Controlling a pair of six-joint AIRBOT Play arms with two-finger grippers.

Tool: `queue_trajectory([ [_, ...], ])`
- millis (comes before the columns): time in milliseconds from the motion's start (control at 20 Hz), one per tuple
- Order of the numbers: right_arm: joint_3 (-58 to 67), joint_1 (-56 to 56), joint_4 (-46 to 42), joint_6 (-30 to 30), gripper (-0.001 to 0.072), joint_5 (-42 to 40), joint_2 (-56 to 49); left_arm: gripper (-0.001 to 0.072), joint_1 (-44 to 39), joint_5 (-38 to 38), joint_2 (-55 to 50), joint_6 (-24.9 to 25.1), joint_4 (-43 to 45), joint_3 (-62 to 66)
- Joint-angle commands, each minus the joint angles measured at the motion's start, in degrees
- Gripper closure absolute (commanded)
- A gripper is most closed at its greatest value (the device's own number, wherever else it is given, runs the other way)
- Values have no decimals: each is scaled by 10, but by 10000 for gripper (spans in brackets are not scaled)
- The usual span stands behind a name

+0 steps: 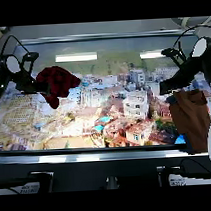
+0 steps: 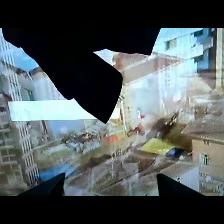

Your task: Fold the shirts.

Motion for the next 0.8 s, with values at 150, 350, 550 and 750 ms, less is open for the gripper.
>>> queue_trajectory([
  [150, 0, 0, 0, 0, 21, 0, 0, 14, 0, 0, 0, 0, 0, 0],
  [350, 0, 0, 0, 0, 21, 0, 0, 14, 0, 0, 0, 0, 0, 0],
  [550, 0, 0, 0, 0, 21, 0, 0, 14, 0, 3, -1, 28, 6, 0],
  [750, 0, 0, 0, 6, 22, -38, 0, 15, 3, 28, -5, 125, 26, 0],
])
